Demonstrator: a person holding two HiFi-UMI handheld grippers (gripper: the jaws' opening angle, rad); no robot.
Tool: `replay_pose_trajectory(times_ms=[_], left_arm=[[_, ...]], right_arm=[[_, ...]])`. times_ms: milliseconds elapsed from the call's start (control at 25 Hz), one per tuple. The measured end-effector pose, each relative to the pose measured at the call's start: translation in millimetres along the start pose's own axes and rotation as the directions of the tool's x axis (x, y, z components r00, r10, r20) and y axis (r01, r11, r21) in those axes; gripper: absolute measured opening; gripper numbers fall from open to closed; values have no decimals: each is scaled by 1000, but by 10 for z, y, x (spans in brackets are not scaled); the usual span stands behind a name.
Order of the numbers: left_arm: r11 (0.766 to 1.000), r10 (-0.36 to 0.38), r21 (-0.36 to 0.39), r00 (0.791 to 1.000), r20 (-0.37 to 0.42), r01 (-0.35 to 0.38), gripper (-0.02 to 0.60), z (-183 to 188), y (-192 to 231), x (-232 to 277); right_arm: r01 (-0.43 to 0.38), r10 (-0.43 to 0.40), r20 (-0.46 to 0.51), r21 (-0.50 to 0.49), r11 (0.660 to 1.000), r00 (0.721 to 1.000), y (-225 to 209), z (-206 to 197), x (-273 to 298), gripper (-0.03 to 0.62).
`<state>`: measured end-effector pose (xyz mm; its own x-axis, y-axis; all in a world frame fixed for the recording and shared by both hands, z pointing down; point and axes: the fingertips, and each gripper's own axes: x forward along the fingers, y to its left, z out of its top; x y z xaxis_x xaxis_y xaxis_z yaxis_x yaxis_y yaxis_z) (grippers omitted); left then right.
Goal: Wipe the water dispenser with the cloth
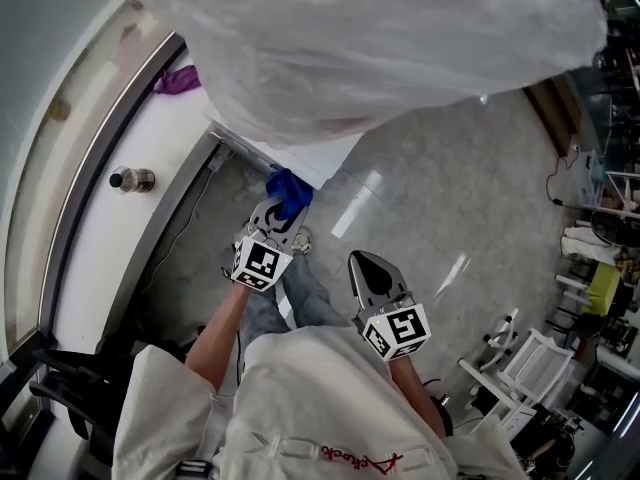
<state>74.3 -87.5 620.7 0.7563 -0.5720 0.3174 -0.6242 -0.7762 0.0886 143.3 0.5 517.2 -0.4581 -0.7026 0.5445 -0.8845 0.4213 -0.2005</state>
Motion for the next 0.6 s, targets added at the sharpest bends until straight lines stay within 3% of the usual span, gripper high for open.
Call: replay_pose_trajectory(times_ms=[320, 480, 600], left_arm=[[1000, -1, -6, 1000, 10, 1, 86, 7, -81, -23], [995, 101, 10, 995, 24, -102, 86, 60, 317, -309], [976, 219, -8, 976, 11, -219, 86, -8, 793, -593]], right_arm=[[1, -1, 1, 4, 1000, 1000, -45, -38, -24, 15], [-7, 7, 6, 6, 1000, 1000, -26, -24, 4, 15], [-15, 15, 8, 3, 1000, 1000, 5, -5, 32, 15]])
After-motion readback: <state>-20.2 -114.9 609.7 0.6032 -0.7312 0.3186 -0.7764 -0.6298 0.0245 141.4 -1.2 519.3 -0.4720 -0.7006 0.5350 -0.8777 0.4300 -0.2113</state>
